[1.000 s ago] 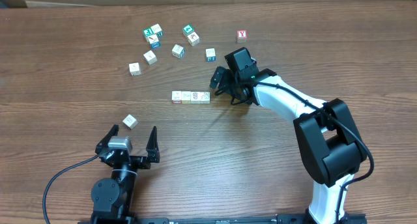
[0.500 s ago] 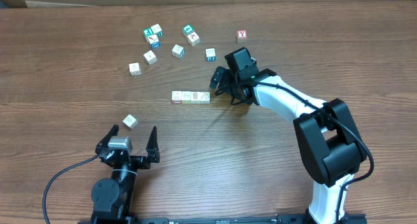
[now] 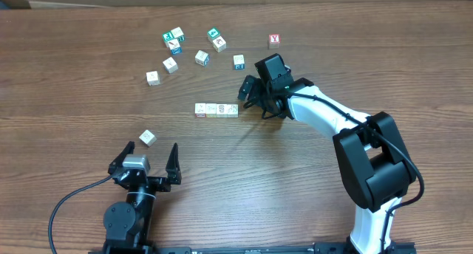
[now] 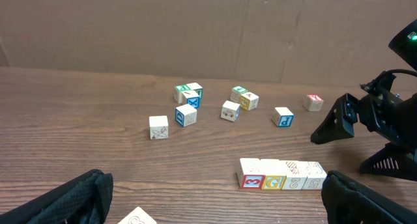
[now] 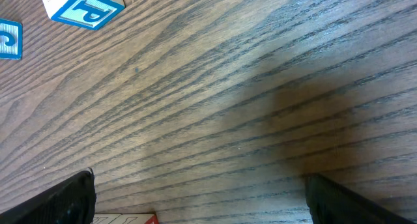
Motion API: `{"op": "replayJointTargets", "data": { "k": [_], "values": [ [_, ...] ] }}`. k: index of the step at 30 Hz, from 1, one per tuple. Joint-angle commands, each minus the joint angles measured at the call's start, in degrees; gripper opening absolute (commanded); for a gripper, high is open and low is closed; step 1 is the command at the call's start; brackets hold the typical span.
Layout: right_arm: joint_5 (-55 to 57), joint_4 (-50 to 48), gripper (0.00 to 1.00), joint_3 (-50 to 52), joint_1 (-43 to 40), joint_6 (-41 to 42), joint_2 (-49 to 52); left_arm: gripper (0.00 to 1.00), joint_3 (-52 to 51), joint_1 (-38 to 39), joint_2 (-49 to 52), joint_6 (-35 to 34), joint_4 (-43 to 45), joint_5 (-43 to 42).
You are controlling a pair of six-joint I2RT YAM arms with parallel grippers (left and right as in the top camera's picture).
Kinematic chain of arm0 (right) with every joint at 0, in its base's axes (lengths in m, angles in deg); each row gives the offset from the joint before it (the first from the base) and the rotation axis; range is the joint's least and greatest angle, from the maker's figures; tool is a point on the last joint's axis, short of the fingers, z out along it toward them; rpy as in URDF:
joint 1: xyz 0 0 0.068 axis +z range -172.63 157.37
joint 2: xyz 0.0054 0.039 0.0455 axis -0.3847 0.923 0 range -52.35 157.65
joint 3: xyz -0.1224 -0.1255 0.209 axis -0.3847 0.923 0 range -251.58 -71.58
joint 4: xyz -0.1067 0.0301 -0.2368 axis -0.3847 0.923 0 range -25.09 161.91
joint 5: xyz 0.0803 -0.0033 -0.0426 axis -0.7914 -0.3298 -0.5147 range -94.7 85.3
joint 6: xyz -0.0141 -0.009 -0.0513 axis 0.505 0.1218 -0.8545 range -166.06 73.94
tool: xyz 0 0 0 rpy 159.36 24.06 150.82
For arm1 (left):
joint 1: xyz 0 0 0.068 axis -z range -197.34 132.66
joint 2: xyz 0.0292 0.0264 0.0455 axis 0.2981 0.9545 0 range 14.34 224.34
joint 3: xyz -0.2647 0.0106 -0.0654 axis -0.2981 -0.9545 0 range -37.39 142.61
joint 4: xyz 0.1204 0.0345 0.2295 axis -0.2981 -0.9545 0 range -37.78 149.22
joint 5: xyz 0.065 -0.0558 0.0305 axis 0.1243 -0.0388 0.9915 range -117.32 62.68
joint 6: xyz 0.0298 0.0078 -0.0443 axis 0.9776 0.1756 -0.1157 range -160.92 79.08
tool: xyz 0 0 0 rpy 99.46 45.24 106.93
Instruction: Form a horizontal line
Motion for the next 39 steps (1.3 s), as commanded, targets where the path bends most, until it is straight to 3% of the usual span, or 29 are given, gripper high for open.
{"op": "replayJointTargets", "data": {
  "k": [1,6,13,23,26,33,39],
  "values": [
    [2.1,1.4,1.00,3.0,-0.9,0.2,3.7,1.00,-0.2,-0.3,-0.6,1.0,-0.1,-0.5],
    [3.5,-2.4,1.00,3.1,-1.0,-1.5,3.0,0.99,-0.2,-0.3,-0.6,1.0,-0.1,-0.5],
    [1.2,-10.4,1.00,3.0,-1.0,-17.3,-4.4,1.00,-0.2,-0.3,-0.6,1.0,-0.1,-0.5],
    [3.3,-6.9,1.00,3.1,-2.3,-35.1,-18.2,1.00,-0.2,-0.3,-0.6,1.0,-0.1,-0.5],
    [4.4,-0.2,1.00,3.1,-3.2,-35.8,-24.7,1.00,-0.2,-0.3,-0.6,1.0,-0.1,-0.4],
    [6.6,1.0,1.00,3.1,-3.9,-35.8,-35.1,1.00,-0.2,-0.3,-0.6,1.0,-0.1,-0.4],
    [7.8,0.8,1.00,3.1,-4.0,-35.8,-37.9,1.00,-0.2,-0.3,-0.6,1.0,-0.1,-0.4]
  ]
}}
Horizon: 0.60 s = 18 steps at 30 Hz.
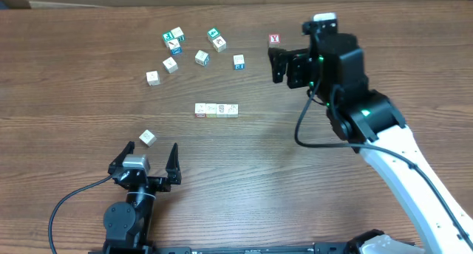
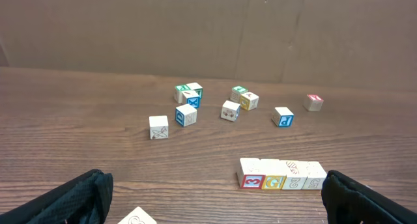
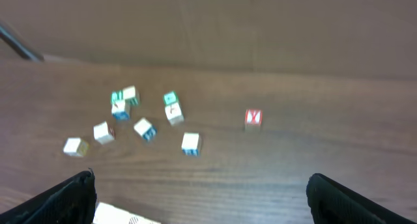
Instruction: Form a horizontal line
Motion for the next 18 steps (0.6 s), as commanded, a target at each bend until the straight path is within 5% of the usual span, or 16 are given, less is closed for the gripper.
{"op": "replayJointTargets", "data": {
  "k": [1,18],
  "values": [
    [1.5,0.1,1.00,-0.2,-0.2,-0.5,0.0,1.00,-0.2,-0.3,-0.6,1.0,-0.1,-0.4],
    [-0.2,0.5,1.00,-0.1,-0.6,-3.1,-4.0,1.00,-0.2,-0.3,-0.6,1.0,-0.1,-0.4]
  ]
}}
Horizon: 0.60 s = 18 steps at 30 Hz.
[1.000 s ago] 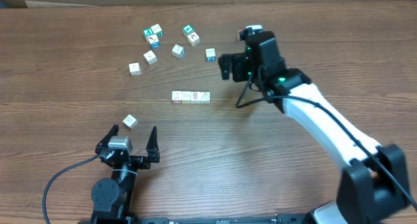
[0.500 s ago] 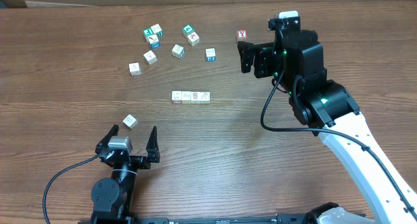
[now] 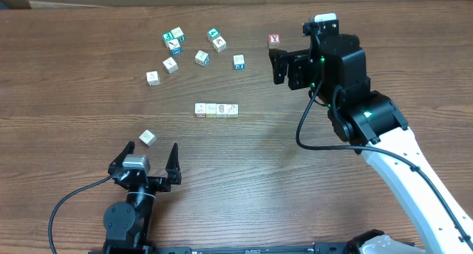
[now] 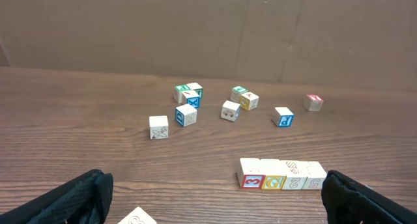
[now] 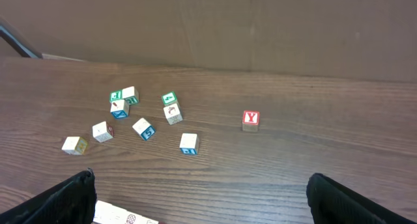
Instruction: Form a horizontal line
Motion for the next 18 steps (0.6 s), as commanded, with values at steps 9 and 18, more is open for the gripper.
{"op": "replayJointTargets", "data": {
  "k": [9,18],
  "values": [
    [-1.8,0.5,1.00,0.2,-1.8,-1.8,-5.9,1.00,-0.2,-0.3,-0.6,1.0,-0.1,-0.4],
    [-2.5,-10.0,1.00,12.5,-2.4,-1.8,-13.7,1.00,-0.2,-0.3,-0.6,1.0,-0.1,-0.4]
  ]
}}
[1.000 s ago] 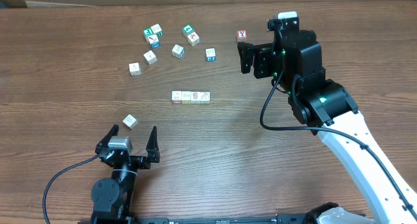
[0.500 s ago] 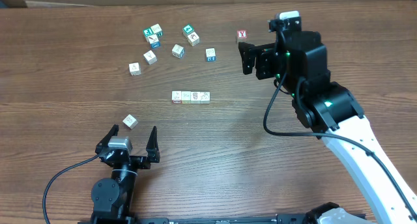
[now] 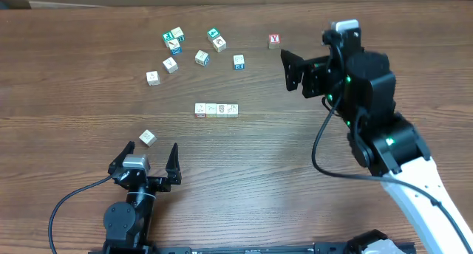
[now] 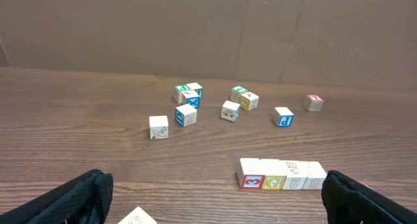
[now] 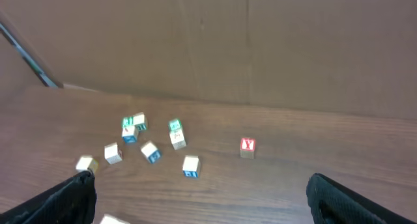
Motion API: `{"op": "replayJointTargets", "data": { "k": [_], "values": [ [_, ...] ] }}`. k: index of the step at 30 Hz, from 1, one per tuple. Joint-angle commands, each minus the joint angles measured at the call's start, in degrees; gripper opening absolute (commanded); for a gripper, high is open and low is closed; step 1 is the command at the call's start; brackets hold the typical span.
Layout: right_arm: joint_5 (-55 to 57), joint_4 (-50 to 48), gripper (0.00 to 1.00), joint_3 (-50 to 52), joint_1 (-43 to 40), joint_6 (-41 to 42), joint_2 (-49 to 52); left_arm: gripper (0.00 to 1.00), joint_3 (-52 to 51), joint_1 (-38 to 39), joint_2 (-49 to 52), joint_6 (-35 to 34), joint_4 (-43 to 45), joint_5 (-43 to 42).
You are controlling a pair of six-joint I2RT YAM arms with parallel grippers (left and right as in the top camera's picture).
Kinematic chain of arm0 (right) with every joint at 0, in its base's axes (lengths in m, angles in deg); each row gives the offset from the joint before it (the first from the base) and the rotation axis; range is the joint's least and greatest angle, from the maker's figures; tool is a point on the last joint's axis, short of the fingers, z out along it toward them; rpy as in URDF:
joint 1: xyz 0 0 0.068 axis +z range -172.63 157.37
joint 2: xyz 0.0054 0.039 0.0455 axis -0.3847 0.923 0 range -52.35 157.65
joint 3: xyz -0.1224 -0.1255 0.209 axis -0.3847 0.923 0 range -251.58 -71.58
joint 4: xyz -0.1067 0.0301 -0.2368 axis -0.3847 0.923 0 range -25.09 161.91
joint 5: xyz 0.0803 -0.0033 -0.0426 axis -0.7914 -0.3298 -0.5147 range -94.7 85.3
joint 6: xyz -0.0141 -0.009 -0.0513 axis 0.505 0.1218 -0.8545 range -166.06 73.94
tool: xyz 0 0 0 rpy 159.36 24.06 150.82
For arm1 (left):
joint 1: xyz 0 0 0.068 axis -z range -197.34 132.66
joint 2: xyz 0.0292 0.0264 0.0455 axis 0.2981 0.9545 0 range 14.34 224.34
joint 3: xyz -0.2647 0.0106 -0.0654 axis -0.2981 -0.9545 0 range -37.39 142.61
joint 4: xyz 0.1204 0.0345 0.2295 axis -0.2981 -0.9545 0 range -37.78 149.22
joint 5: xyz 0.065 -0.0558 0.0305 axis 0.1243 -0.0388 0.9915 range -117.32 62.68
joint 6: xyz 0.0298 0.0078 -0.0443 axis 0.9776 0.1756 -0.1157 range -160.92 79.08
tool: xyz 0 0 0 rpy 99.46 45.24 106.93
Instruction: Form a horizontal line
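A straight row of several lettered and numbered blocks (image 3: 216, 110) lies mid-table, also seen in the left wrist view (image 4: 282, 175). Loose blocks are scattered behind it, among them a blue block (image 3: 239, 61) and a red Y block (image 3: 274, 40). One pale block (image 3: 148, 138) lies alone near the front left. My right gripper (image 3: 294, 73) hangs open and empty high above the table, right of the row, and looks down on the scattered blocks (image 5: 190, 166). At the front edge my left gripper (image 3: 146, 156) rests open and empty.
A brown cardboard wall (image 4: 208, 28) closes off the far side of the wooden table (image 3: 89, 99). The cluster of loose blocks (image 3: 174, 40) sits at the back left. The right arm's white links (image 3: 414, 173) reach over the table's right half.
My right gripper has shifted to the right and higher, so the blocks look smaller in its view. The blocks and my left gripper have not moved.
At first my right gripper was low and open just past the right end of the row. Then it stood raised high near the red Y block, empty. Now it is farther right. The row kept its length and place throughout.
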Motion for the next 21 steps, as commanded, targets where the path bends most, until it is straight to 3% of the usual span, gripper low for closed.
{"op": "replayJointTargets", "data": {
  "k": [1,11,21],
  "values": [
    [-0.6,-4.7,1.00,6.4,-0.7,-0.3,-4.5,1.00,-0.2,-0.3,-0.6,1.0,-0.1,-0.4],
    [-6.4,-21.4,1.00,22.1,-4.7,-0.2,-14.2,1.00,-0.2,-0.3,-0.6,1.0,-0.1,-0.4],
    [-10.0,-34.9,1.00,28.2,-7.3,-0.3,-21.9,1.00,-0.2,-0.3,-0.6,1.0,-0.1,-0.4]
  ]
}}
